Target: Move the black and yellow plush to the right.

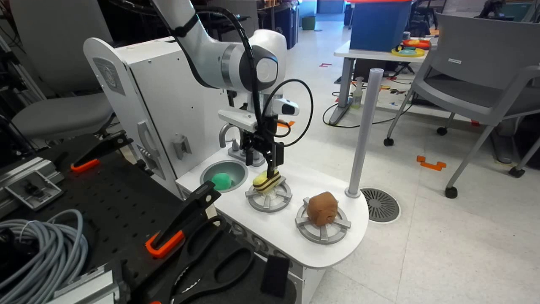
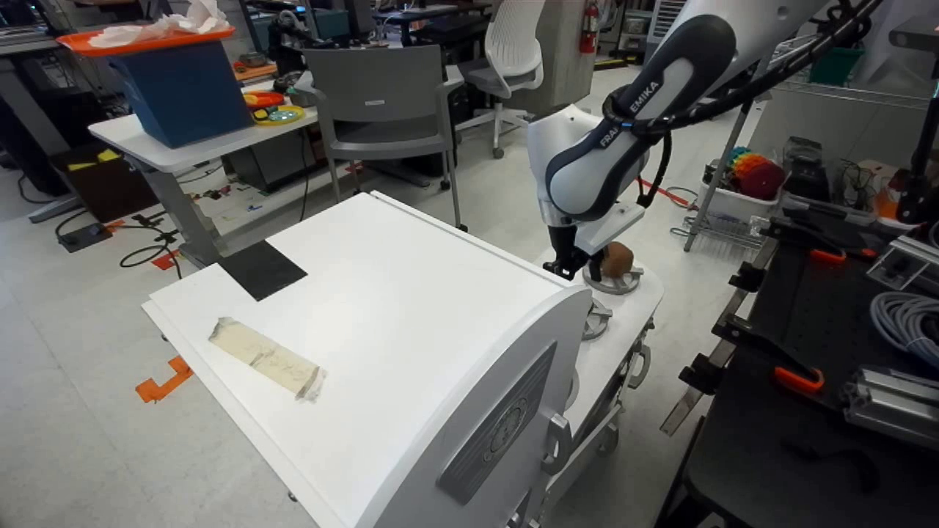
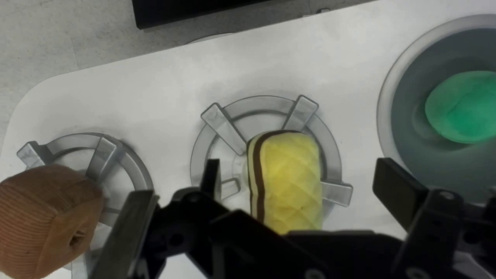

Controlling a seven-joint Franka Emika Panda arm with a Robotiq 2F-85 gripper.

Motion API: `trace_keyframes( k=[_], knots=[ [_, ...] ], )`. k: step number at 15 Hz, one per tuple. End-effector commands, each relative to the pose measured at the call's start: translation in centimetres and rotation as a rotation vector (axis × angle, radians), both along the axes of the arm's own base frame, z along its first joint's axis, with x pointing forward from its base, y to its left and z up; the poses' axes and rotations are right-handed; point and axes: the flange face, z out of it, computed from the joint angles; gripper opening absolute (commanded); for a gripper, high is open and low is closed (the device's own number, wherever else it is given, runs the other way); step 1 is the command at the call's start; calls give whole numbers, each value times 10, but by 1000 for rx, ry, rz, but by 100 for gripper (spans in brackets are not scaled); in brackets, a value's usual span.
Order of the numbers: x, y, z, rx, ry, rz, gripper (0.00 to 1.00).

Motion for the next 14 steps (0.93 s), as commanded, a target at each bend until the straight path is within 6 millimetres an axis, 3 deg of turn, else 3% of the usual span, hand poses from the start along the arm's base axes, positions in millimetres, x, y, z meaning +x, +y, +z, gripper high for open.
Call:
trace_keyframes(
  k=[1,7,11,13,14],
  knots=[
    [9,-5,-19,-27,45,-43,80],
    [13,-8,-43,-54,52,-50,35],
    [19,-12,-40,-82,35,-33,6],
    [23,-14,-30,-94,9,-23,1],
    [27,-16,-23,-93,-5,-25,3]
  ],
)
